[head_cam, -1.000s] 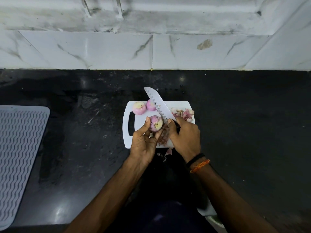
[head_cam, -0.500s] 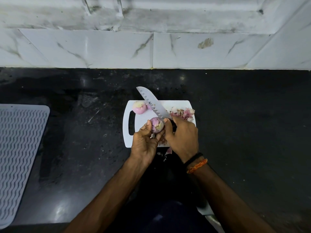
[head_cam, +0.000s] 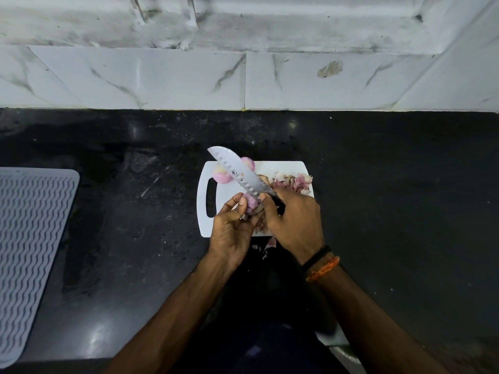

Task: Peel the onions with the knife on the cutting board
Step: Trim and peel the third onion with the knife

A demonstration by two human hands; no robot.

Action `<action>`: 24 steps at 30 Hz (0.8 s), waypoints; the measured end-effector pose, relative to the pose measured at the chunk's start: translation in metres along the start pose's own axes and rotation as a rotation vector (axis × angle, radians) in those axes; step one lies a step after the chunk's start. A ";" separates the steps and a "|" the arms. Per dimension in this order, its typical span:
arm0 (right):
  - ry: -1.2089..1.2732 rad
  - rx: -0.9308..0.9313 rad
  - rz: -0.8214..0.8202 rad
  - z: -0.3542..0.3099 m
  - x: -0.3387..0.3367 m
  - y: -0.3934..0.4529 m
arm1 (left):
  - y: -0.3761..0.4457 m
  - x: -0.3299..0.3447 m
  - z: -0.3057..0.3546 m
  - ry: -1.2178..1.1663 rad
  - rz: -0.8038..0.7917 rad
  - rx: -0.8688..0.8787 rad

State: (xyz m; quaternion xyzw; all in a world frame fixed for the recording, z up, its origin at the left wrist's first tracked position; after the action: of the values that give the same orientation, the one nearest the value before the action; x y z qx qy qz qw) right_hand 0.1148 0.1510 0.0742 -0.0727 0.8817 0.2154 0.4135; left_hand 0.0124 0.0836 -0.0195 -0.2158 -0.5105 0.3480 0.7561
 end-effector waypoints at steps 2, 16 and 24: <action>-0.017 0.038 0.009 0.007 0.000 0.005 | 0.000 0.000 0.001 -0.023 0.002 0.007; 0.129 -0.061 0.147 -0.009 -0.016 -0.014 | -0.001 0.011 0.000 -0.077 -0.120 -0.008; 0.008 -0.022 0.107 0.006 -0.017 -0.004 | -0.003 0.010 0.010 -0.025 -0.141 0.049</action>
State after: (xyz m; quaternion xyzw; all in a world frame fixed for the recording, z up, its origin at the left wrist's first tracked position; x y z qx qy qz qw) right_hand 0.1313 0.1489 0.0829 -0.0309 0.8836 0.2467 0.3968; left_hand 0.0061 0.0892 -0.0074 -0.1565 -0.5253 0.3090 0.7772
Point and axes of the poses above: each hand's wrist, its own y-axis towards the middle knuckle, its own x-axis out of the palm, z = x × y, the point moved 8 cm from there along y, towards the middle knuckle, and after that the axes turned 9 degrees about z, right-handed, at the moved point
